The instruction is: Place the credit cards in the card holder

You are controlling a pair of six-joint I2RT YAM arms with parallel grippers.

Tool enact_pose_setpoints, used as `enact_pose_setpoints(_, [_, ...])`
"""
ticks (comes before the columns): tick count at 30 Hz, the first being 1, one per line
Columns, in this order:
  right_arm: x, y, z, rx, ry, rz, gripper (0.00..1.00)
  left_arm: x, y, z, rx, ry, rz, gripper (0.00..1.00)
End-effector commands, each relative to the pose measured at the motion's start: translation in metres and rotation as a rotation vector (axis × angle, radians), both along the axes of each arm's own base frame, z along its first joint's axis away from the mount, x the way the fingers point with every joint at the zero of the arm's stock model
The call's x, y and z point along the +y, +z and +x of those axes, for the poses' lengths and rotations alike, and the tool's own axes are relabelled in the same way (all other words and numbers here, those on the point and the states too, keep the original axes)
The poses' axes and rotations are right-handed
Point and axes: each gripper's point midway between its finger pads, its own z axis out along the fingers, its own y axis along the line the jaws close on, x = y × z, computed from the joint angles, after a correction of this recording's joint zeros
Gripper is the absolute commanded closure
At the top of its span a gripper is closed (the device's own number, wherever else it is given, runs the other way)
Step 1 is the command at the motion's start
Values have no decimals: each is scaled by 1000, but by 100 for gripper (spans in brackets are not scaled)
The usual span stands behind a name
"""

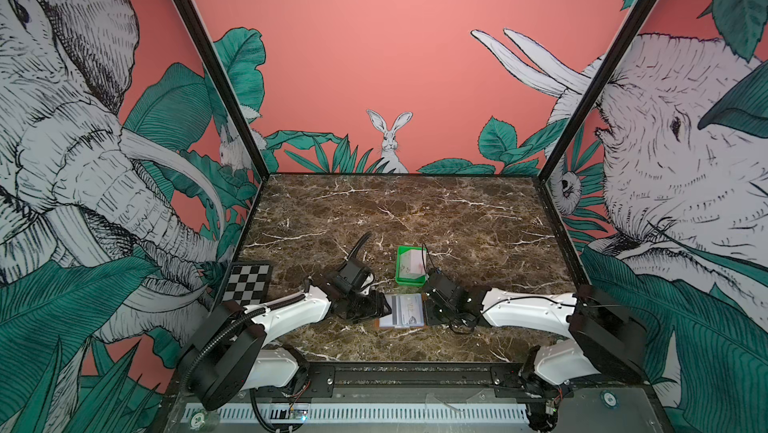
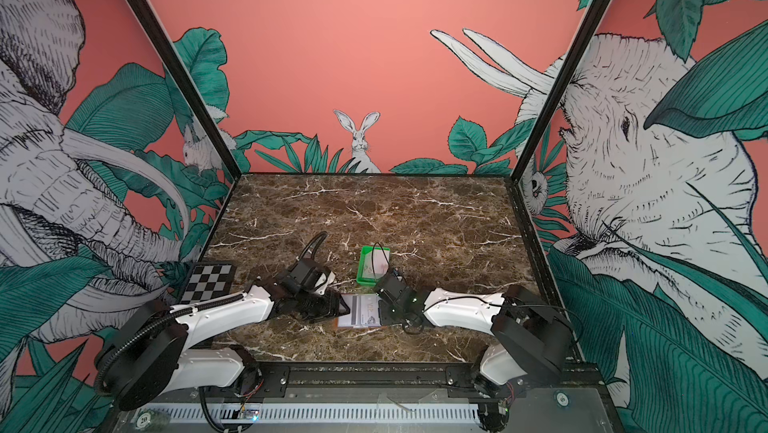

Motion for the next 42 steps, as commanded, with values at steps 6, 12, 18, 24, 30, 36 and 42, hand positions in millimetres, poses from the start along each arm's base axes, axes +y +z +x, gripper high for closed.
enact_pose_setpoints(6, [2,6,4,-21,3,-5,88,9,26,14,-91,23,53,51])
enact_pose_setpoints(12, [4,7,4,-25,5,-2,89,-24,32,22,-69,11,-84,52])
enact_pose_setpoints(18, [5,7,5,-26,10,-6,89,-54,28,25,-52,-20,-141,52])
enact_pose_setpoints(24, [5,6,5,-24,12,-8,88,-65,19,29,-49,-31,-120,52])
enact_pose_setpoints(30, [4,5,5,-22,7,-7,88,-64,13,31,-45,-35,-82,54])
enact_pose_setpoints(36, [3,5,5,-23,5,-8,88,-69,11,31,-42,-43,-87,54])
enact_pose_setpoints(42, [3,4,4,-21,4,-6,88,-75,10,31,-38,-51,-92,55])
